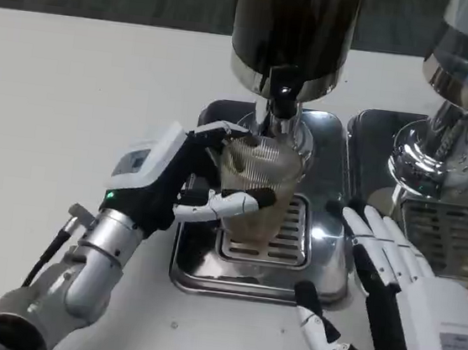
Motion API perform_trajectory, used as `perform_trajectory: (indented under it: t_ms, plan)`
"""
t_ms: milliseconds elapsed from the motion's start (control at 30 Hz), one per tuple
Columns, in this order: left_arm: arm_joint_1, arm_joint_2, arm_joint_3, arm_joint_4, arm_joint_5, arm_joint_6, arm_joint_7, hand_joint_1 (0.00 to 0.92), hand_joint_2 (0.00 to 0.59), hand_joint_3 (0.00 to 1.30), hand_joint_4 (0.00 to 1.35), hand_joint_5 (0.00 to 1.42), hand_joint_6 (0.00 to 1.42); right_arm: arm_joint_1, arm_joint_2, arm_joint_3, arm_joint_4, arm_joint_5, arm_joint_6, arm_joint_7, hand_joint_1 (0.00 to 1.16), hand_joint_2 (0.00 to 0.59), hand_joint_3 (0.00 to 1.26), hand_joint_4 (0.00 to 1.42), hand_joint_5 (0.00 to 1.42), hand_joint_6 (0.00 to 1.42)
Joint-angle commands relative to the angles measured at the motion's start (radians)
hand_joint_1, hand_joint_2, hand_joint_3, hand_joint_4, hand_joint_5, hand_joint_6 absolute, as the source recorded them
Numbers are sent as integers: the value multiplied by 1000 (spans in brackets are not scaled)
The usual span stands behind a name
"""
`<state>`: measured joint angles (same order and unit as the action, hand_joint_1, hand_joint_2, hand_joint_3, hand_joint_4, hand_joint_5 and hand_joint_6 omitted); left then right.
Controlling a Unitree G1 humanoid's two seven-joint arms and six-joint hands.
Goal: Grasp the cup under the faucet to collect the drink, then remove the cup.
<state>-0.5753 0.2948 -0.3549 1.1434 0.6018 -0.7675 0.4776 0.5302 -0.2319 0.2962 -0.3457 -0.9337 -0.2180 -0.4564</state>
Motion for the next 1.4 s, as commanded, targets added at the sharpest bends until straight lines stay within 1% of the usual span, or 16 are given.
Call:
perform_trajectory:
  t_ms: [33,133,233,333,433,567,800,900,967,1067,1133,1167,1200,1267,1333,1400]
  plan:
    - [-34,-11,-15,6,2,2,-18,250,145,413,531,710,659,14,14,1,-21,-6,9,-8,378,423,165,95,108,174]
    - [-33,-11,-26,1,5,-5,-25,238,139,391,499,674,599,14,19,2,-20,-3,10,-5,378,423,165,96,108,175]
    - [-27,-8,-35,-6,6,-9,-37,217,136,336,427,585,446,13,25,3,-17,0,8,-3,378,423,166,96,108,178]
    - [-21,-5,-37,-11,4,-10,-52,194,125,291,362,513,369,7,27,5,-12,4,6,0,378,423,167,96,108,179]
    - [-16,2,-38,-16,4,-12,-63,179,119,232,312,454,327,-1,27,6,-7,8,5,2,378,423,168,96,108,180]
    - [-5,15,-31,-27,-7,-16,-91,155,105,196,285,424,289,-11,25,7,2,15,2,3,378,423,168,96,108,180]
    - [35,50,-7,-91,-37,-66,-129,92,69,121,189,338,223,-43,24,13,37,27,-5,-5,378,423,168,96,110,181]
    - [77,88,23,-165,-71,-96,-139,76,67,115,159,315,200,-57,26,16,51,30,-8,-11,378,423,168,96,110,181]
    - [96,104,41,-197,-86,-103,-150,75,66,115,148,300,197,-64,27,17,60,34,-9,-14,378,423,168,96,119,190]
    - [135,142,80,-260,-117,-116,-173,63,66,106,114,261,195,-78,28,18,73,39,-12,-20,379,423,168,96,121,192]
    - [169,173,117,-315,-150,-126,-190,50,58,96,73,171,145,-86,29,19,81,43,-15,-24,379,423,168,96,121,193]
    - [189,192,142,-349,-166,-129,-193,35,55,88,19,85,74,-90,29,19,85,45,-16,-27,379,423,168,96,122,194]
    - [204,204,159,-375,-177,-129,-198,28,54,79,4,28,28,-94,30,19,89,48,-17,-29,379,423,168,96,122,194]
    - [227,228,198,-427,-194,-131,-198,20,69,76,0,1,5,-101,30,20,98,53,-19,-33,379,423,168,96,122,194]
    - [240,252,250,-482,-262,-147,-234,3,88,76,0,0,0,-106,28,21,105,57,-21,-36,379,423,168,96,122,195]
    - [237,272,280,-516,-348,-160,-303,0,93,78,0,0,2,-113,27,21,111,61,-24,-37,379,423,170,96,122,195]
